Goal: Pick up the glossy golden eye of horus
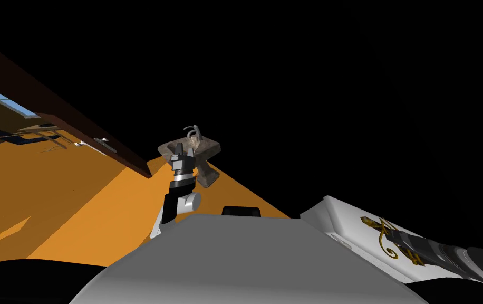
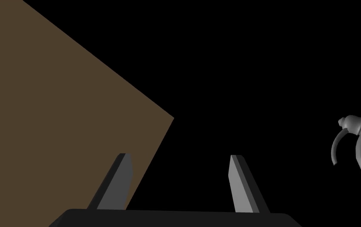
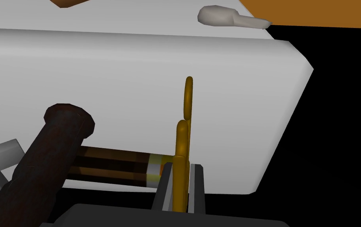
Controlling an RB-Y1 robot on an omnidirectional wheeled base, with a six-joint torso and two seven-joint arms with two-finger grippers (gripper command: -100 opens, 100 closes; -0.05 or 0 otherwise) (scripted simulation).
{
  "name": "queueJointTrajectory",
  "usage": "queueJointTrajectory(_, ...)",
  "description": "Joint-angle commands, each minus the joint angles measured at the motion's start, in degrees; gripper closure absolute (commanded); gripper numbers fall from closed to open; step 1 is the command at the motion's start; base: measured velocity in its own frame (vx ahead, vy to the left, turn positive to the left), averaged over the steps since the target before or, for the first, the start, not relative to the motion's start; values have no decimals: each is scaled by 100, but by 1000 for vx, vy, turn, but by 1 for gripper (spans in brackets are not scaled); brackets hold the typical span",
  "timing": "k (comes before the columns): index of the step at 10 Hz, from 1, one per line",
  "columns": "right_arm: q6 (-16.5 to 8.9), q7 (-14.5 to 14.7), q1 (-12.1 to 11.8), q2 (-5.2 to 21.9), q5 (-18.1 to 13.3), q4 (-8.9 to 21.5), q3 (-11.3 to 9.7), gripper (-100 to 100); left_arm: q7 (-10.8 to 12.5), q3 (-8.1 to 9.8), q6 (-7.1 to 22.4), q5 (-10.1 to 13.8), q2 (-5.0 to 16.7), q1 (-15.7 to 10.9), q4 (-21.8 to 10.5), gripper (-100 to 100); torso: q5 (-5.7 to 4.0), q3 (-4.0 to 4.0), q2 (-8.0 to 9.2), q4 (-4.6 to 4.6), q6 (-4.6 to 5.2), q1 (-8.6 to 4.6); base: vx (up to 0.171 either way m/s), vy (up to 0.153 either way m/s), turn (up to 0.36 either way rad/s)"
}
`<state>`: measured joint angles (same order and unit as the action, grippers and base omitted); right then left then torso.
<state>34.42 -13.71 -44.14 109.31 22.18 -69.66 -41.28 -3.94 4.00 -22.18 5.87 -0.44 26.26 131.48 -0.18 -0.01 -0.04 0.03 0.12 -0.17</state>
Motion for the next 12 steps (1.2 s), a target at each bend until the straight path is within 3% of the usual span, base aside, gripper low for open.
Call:
queueJointTrajectory(1, -65, 191, 4, 52, 121, -201, -5, 100, 0, 0, 0, 0, 0, 0, 0, 0, 0, 0, 0, 0, 0, 0, 28, -16, -20)
queueJointTrajectory(2, -229, 414, -5, 331, 386, -412, -76, 100, 0, -1, 0, 0, 0, -1, 0, 0, -2, 1, 3, -1, -8, 3, 70, -38, -253)
queueJointTrajectory(3, -229, 561, -5, 349, 480, -591, -76, 100, 0, 1, 0, 0, 0, 1, 0, 0, 5, -2, -3, -2, 10, -3, 76, -38, -182)
queueJointTrajectory(4, -393, 734, -14, 604, 694, -775, -147, 100, 0, 0, 0, 0, 0, 0, 0, 0, 0, -5, -6, -4, 0, -2, 86, -26, -301)
queueJointTrajectory(5, -393, 921, -14, 647, 838, -975, -147, 100, 0, 0, 0, 0, 0, 1, 0, 0, 6, -7, -9, -6, 14, 1, 76, -28, -164)
queueJointTrajectory(6, -393, 931, -14, 647, 838, -1079, -147, 100, 0, 0, 0, 0, 0, 0, 0, 0, 3, -8, -9, -7, 2, 2, 34, -19, 29)
queueJointTrajectory(7, -557, 1203, -23, 929, 1135, -1284, -218, 100, 0, -1, 0, 0, 0, -1, 0, 0, 3, -7, -6, -7, -4, 6, 65, -30, -247)
queueJointTrajectory(9, -557, 1301, -23, 944, 1197, -1519, -218, 100, 0, 0, 0, 0, 0, 0, 0, 0, 3, -8, -8, -8, 6, 4, 54, -16, -91)
queueJointTrajectory(10, -722, 1551, -32, 1223, 1460, -1741, -289, 100, 0, -1, 0, 0, 0, -1, 0, 0, 0, -6, -3, -7, -1, 7, 67, -13, -195)
queueJointTrajectory(11, -722, 1671, -32, 1242, 1556, -1912, -289, 100, 0, 0, 0, 0, 0, 0, 0, 0, 4, -7, -7, -7, 13, 5, 69, -22, -220)
queueJointTrajectory(12, -728, 1601, -2, 1203, 1513, -1836, -302, 100, 0, 0, 0, 0, 0, 0, 0, 0, -1, -6, -5, -8, 9, 2, 23, -6, -36)
